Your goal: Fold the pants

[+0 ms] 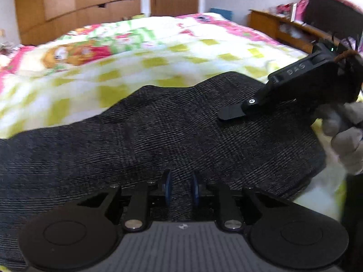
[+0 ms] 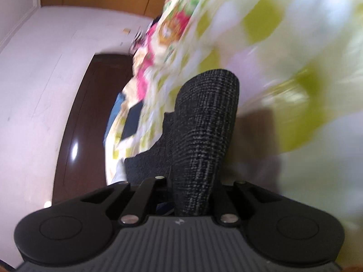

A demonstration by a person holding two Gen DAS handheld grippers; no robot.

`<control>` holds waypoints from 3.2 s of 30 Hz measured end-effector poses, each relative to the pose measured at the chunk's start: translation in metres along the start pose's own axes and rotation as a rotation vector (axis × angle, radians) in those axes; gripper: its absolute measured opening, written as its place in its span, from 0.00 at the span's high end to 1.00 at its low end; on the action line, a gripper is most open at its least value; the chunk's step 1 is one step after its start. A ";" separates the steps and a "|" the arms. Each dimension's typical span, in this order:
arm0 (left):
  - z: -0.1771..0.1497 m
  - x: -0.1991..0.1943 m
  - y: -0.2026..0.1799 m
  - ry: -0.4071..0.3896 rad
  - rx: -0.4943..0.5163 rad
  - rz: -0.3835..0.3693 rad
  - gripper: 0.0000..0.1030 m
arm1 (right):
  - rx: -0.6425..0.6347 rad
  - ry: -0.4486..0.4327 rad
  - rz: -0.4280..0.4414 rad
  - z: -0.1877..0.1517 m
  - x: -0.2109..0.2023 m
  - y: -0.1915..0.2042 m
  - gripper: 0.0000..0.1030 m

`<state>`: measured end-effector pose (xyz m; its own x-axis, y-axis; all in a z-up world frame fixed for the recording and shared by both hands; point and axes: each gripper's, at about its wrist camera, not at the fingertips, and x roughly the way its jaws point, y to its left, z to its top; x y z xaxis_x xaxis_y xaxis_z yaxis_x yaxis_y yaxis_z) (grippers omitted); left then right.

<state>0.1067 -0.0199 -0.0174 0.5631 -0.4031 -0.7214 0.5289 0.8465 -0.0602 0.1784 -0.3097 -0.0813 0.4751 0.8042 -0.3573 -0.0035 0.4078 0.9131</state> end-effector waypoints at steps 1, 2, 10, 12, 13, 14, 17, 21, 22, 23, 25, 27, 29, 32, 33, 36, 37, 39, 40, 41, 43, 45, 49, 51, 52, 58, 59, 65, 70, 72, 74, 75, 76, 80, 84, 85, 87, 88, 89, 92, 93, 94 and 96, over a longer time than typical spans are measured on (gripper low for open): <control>0.003 0.004 -0.010 0.001 0.001 -0.029 0.70 | 0.001 -0.025 -0.032 0.003 -0.016 -0.003 0.92; 0.008 0.010 -0.023 0.002 0.020 -0.063 0.69 | 0.001 -0.045 -0.065 0.007 -0.032 -0.007 0.92; 0.049 0.015 -0.042 -0.135 0.106 0.117 0.69 | -0.041 -0.132 -0.270 0.010 -0.115 -0.006 0.92; 0.040 0.034 -0.036 -0.048 0.141 0.237 0.68 | -0.020 -0.163 -0.274 0.011 -0.121 -0.011 0.92; 0.031 0.039 -0.030 -0.012 0.122 0.251 0.68 | -0.010 -0.175 -0.267 0.011 -0.121 -0.013 0.91; 0.020 0.034 -0.025 -0.010 0.079 0.237 0.68 | 0.004 -0.184 -0.265 0.012 -0.118 -0.015 0.91; 0.006 0.012 -0.027 -0.011 0.067 0.268 0.68 | -0.012 -0.192 -0.313 0.012 -0.122 -0.017 0.91; 0.016 -0.003 -0.021 -0.070 0.013 0.270 0.68 | -0.018 -0.210 -0.327 0.008 -0.124 -0.011 0.91; 0.019 -0.003 -0.024 -0.106 0.025 0.286 0.69 | -0.017 -0.212 -0.329 0.006 -0.125 -0.007 0.91; 0.022 -0.002 -0.028 -0.137 0.041 0.288 0.69 | -0.025 -0.214 -0.333 0.006 -0.124 -0.001 0.91; 0.024 0.000 -0.039 -0.179 0.055 0.236 0.69 | -0.048 -0.218 -0.346 0.005 -0.123 0.014 0.91; 0.020 0.010 -0.057 -0.196 0.119 0.225 0.68 | -0.069 -0.218 -0.357 0.006 -0.120 0.031 0.91; 0.008 0.026 -0.069 -0.158 0.186 0.193 0.68 | -0.098 -0.217 -0.375 0.007 -0.116 0.049 0.91; -0.020 0.039 -0.095 -0.143 0.372 0.232 0.71 | -0.108 -0.198 -0.381 0.006 -0.107 0.072 0.91; -0.025 0.038 -0.102 -0.158 0.441 0.264 0.72 | -0.127 -0.196 -0.397 0.004 -0.103 0.083 0.91; -0.022 0.027 -0.095 -0.146 0.399 0.226 0.71 | -0.202 -0.189 -0.423 -0.003 -0.088 0.120 0.90; -0.022 0.022 -0.092 -0.140 0.376 0.210 0.71 | -0.229 -0.179 -0.420 -0.006 -0.080 0.134 0.90; -0.027 0.010 -0.086 -0.141 0.362 0.195 0.66 | -0.288 -0.156 -0.446 -0.011 -0.060 0.159 0.90; -0.028 0.005 -0.082 -0.144 0.354 0.192 0.66 | -0.314 -0.144 -0.454 -0.014 -0.048 0.170 0.88; -0.031 -0.003 -0.077 -0.146 0.337 0.189 0.65 | -0.328 -0.126 -0.458 -0.016 -0.034 0.179 0.87; -0.035 -0.021 -0.060 -0.155 0.273 0.184 0.61 | -0.331 -0.091 -0.470 -0.019 -0.007 0.193 0.85; -0.042 -0.040 -0.041 -0.164 0.187 0.197 0.61 | -0.339 -0.063 -0.477 -0.024 0.022 0.205 0.84; -0.061 -0.061 -0.002 -0.165 0.036 0.245 0.61 | -0.317 -0.018 -0.484 -0.035 0.078 0.215 0.76; -0.066 -0.062 0.014 -0.151 -0.047 0.236 0.61 | -0.265 -0.015 -0.458 -0.038 0.100 0.214 0.70; -0.065 -0.061 0.022 -0.156 -0.076 0.215 0.61 | -0.258 -0.021 -0.457 -0.039 0.111 0.215 0.70; -0.069 -0.067 0.038 -0.166 -0.123 0.152 0.61 | -0.278 0.044 -0.439 -0.055 0.148 0.226 0.68; -0.068 -0.069 0.040 -0.177 -0.132 0.143 0.61 | -0.312 0.037 -0.461 -0.055 0.147 0.229 0.68; -0.068 -0.075 0.050 -0.215 -0.172 0.140 0.61 | -0.476 0.076 -0.614 -0.058 0.146 0.234 0.55; -0.065 -0.076 0.046 -0.242 -0.129 0.172 0.61 | -0.534 0.146 -0.613 -0.069 0.184 0.242 0.53; -0.064 -0.076 0.046 -0.242 -0.125 0.177 0.61 | -0.610 0.179 -0.660 -0.076 0.205 0.245 0.46; -0.064 -0.076 0.047 -0.245 -0.131 0.176 0.61 | -0.693 0.205 -0.742 -0.079 0.225 0.239 0.47; -0.064 -0.076 0.049 -0.245 -0.136 0.176 0.61 | -0.727 0.210 -0.788 -0.078 0.232 0.234 0.53; -0.064 -0.076 0.050 -0.245 -0.141 0.175 0.61 | -0.737 0.211 -0.820 -0.073 0.233 0.228 0.74; -0.065 -0.083 0.059 -0.290 -0.190 0.158 0.61 | -0.614 0.162 -0.748 -0.047 0.207 0.221 0.90; -0.060 -0.097 0.070 -0.383 -0.236 0.164 0.61 | -0.523 0.028 -0.667 -0.035 0.166 0.234 0.91; -0.059 -0.098 0.074 -0.390 -0.255 0.157 0.61 | -0.498 -0.009 -0.655 -0.033 0.160 0.235 0.91; -0.057 -0.095 0.087 -0.382 -0.323 0.136 0.61 | -0.459 -0.063 -0.633 -0.027 0.157 0.236 0.91; -0.058 -0.093 0.092 -0.376 -0.351 0.138 0.61 | -0.444 -0.083 -0.614 -0.025 0.161 0.236 0.94; -0.060 -0.092 0.097 -0.368 -0.372 0.149 0.61 | -0.432 -0.102 -0.584 -0.022 0.165 0.236 0.99; -0.066 -0.091 0.104 -0.356 -0.400 0.182 0.61 | -0.420 -0.116 -0.581 -0.015 0.192 0.234 0.98; -0.067 -0.092 0.106 -0.355 -0.402 0.194 0.61 | -0.421 -0.085 -0.591 -0.017 0.202 0.230 0.98; -0.068 -0.094 0.105 -0.356 -0.396 0.205 0.61 | -0.418 -0.054 -0.578 -0.019 0.208 0.227 0.97; -0.071 -0.101 0.104 -0.371 -0.380 0.240 0.61 | -0.430 -0.024 -0.563 -0.026 0.210 0.225 0.94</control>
<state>0.0600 0.1337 -0.0001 0.8601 -0.2218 -0.4594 0.1331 0.9669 -0.2175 0.2547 -0.0379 0.0441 0.5261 0.4132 -0.7433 -0.0968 0.8975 0.4303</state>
